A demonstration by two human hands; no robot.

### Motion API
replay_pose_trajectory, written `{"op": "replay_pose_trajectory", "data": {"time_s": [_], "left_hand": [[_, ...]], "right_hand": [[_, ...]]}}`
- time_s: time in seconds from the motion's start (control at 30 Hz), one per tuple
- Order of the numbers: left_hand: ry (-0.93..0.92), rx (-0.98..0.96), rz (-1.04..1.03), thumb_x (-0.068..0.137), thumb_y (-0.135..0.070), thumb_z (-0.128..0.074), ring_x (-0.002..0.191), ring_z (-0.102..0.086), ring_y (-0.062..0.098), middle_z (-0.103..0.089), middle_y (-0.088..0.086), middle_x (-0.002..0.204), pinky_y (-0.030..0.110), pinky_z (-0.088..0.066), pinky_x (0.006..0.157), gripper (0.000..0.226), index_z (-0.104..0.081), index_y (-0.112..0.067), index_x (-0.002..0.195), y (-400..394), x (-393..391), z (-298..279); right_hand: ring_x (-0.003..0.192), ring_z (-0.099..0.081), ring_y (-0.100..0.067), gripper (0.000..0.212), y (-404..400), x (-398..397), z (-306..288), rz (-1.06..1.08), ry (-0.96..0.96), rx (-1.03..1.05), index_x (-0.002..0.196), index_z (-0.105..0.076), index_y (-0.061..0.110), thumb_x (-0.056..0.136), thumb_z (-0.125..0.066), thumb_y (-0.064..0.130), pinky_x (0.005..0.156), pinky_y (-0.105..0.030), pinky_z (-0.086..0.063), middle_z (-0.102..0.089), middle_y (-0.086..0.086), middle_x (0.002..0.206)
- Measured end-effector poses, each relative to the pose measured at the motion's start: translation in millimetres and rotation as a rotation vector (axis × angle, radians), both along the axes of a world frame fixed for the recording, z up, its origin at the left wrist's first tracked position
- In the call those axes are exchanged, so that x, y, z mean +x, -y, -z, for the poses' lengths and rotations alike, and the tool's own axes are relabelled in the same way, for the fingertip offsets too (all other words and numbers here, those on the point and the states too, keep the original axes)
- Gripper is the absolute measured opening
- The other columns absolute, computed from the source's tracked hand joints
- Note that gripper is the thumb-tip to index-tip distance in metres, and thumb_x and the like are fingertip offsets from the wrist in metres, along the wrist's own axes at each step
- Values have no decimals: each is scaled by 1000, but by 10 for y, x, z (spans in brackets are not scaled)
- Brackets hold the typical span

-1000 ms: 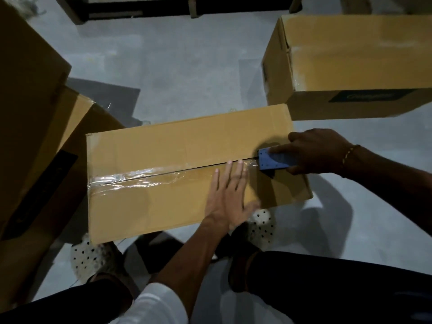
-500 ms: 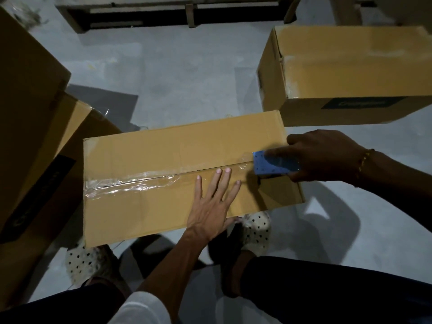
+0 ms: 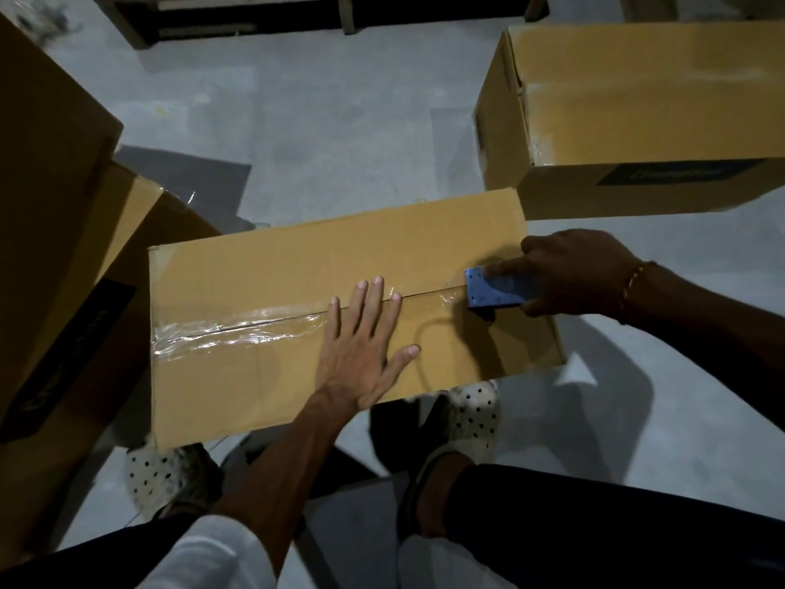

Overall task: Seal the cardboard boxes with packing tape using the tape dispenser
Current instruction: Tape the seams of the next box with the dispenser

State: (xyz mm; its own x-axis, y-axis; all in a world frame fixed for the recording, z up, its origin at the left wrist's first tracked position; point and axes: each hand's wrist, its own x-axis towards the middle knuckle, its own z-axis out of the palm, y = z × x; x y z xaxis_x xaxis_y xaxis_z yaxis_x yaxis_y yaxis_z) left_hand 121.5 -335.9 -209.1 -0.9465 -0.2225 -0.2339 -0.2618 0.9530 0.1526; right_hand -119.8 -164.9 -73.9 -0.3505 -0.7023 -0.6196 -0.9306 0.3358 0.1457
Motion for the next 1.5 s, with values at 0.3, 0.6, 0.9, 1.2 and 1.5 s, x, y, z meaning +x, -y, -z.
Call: {"op": "replay_pose_trajectory", "data": {"time_s": [0.3, 0.6, 0.9, 1.2, 1.5], "left_hand": [[-15, 35, 200, 101, -66, -10, 155, 6, 25, 1, 2, 169, 54, -9, 123, 79, -11, -15, 161, -204, -298, 44], [26, 29, 86, 98, -73, -9, 155, 10, 19, 6, -4, 169, 56, -9, 122, 83, -5, -19, 161, -174, -246, 79], [23, 32, 81, 97, -73, -6, 155, 9, 21, 6, -3, 168, 57, -10, 122, 84, -8, -18, 161, -127, -163, 94], [26, 32, 84, 100, -67, -7, 154, 13, 24, 9, 4, 168, 54, -6, 123, 81, -6, -14, 160, -248, -168, 25], [22, 59, 290, 96, -70, -20, 155, 4, 26, 1, 7, 169, 51, -2, 125, 89, -8, -10, 160, -897, -922, -84]], "right_hand": [[100, -58, -22, 69, 69, -74, 104, 30, 33, 16, 146, -32, 49, 85, -62, 61, 68, -31, -38, -53, 2, 117], [87, -41, -10, 71, -45, -295, 48, -9, 120, 56, 149, -24, 49, 88, -60, 58, 64, -24, -37, -51, 2, 119], [79, -47, -8, 75, -492, -654, -236, 42, -22, 242, 149, -10, 58, 90, -56, 59, 58, -19, -41, -43, 9, 105], [82, -52, -11, 75, -707, -673, -108, 86, -49, 158, 148, -15, 57, 88, -59, 59, 67, -25, -55, -44, 9, 103], [81, -49, -11, 76, -812, -678, -25, -25, -104, 118, 152, -11, 50, 89, -51, 64, 62, -23, -46, -48, 1, 112]]}}
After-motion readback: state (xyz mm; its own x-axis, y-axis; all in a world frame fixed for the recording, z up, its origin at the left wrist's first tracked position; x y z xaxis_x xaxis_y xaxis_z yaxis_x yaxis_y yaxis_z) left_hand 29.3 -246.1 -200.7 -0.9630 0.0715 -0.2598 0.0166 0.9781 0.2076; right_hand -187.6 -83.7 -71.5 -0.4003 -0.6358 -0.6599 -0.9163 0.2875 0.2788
